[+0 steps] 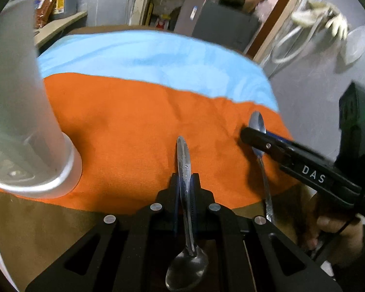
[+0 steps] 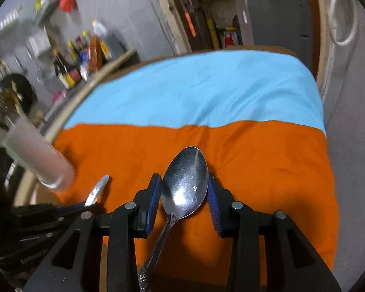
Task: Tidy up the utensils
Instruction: 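Lift the knife in the left tool while the right lifts the steel spoon, then carry the knife in the left tool while the right carries the spoon over the caddy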
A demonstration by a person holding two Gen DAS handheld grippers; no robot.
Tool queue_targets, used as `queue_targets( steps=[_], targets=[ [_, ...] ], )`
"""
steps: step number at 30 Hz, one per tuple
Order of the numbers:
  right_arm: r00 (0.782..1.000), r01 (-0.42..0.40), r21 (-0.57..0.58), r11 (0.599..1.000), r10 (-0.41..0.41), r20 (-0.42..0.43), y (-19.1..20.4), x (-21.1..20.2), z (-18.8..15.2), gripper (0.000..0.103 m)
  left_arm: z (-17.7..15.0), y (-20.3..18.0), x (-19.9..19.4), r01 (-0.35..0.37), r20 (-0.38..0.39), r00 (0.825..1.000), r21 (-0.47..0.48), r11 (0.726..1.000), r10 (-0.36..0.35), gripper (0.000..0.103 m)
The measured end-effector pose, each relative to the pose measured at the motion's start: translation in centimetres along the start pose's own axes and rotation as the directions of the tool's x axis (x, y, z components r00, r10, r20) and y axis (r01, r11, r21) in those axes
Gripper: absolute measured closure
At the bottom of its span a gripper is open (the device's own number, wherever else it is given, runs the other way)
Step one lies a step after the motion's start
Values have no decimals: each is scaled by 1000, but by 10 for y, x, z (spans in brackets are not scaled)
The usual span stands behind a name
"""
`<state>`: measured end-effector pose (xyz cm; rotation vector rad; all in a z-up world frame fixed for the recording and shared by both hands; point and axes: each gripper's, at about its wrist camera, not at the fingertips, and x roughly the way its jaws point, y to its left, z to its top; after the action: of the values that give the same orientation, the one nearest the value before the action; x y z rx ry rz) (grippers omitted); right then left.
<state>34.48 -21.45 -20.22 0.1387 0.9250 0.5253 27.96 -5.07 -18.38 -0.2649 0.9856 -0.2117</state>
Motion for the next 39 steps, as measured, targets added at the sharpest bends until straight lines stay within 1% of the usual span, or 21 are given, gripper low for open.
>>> queue_targets(
  steps=[2,4,6,7,10,12,14,15,19,21,23,26,29,33,34,35,36,37,39],
  targets=[
    [998,-10,-3,1000,10,61,2,-15,-4,68,-6,-2,-12,12,65,998,2,1000,-12,98],
    [991,-25,-8,1000,26,128,6,-30,-9,68,-12,-3,-25,28,131,991,1,1000,-28,98],
    [983,-25,-19,1000,28,181,11,-43,-13,68,-16,-4,-39,50,202,978,-1,999,-49,98],
    [976,-23,-29,999,29,217,15,-50,-16,68,-18,-7,-45,49,234,971,8,999,-49,103],
    [958,-43,-37,998,52,284,19,-65,-18,68,-19,-16,-57,44,311,949,29,999,-51,103],
    [945,-41,-51,998,56,322,26,-73,-18,68,-19,-20,-64,36,340,939,51,998,-52,103],
    [936,-29,-66,997,50,348,34,-78,-17,68,-17,-20,-67,37,353,934,61,997,-56,103],
    [933,-26,-69,997,49,357,37,-80,-17,68,-17,-19,-69,49,359,931,60,997,-67,103],
    [922,-22,-83,996,52,383,49,-89,-14,68,-13,-19,-77,48,388,919,58,997,-67,103],
    [916,-23,-87,996,56,397,51,-96,-14,68,-14,-16,-90,55,404,912,57,997,-74,103],
    [906,-26,-91,996,62,419,57,-104,-10,68,-13,-14,-102,61,429,900,58,996,-80,103],
    [886,-32,-101,994,75,458,68,-115,-4,68,-6,-10,-124,66,477,874,68,995,-90,103],
    [854,-46,-124,991,103,510,84,-125,7,68,2,-2,-143,69,512,853,72,995,-97,103],
    [799,-63,-155,986,143,585,109,-133,24,68,17,19,-173,70,562,823,54,996,-88,103],
    [781,-69,-161,984,154,605,116,-134,28,68,20,27,-182,70,576,813,47,996,-84,103],
    [758,-77,-166,983,166,631,126,-134,34,68,23,34,-188,70,587,806,41,997,-81,103],
    [742,-80,-171,982,173,648,133,-134,38,68,28,44,-196,70,600,796,31,997,-74,103],
    [717,-82,-178,981,182,673,145,-132,43,68,31,52,-202,70,610,790,22,997,-69,103],
    [679,-75,-190,979,189,709,163,-128,48,68,38,71,-214,62,634,771,1,998,-48,103]
  ],
)
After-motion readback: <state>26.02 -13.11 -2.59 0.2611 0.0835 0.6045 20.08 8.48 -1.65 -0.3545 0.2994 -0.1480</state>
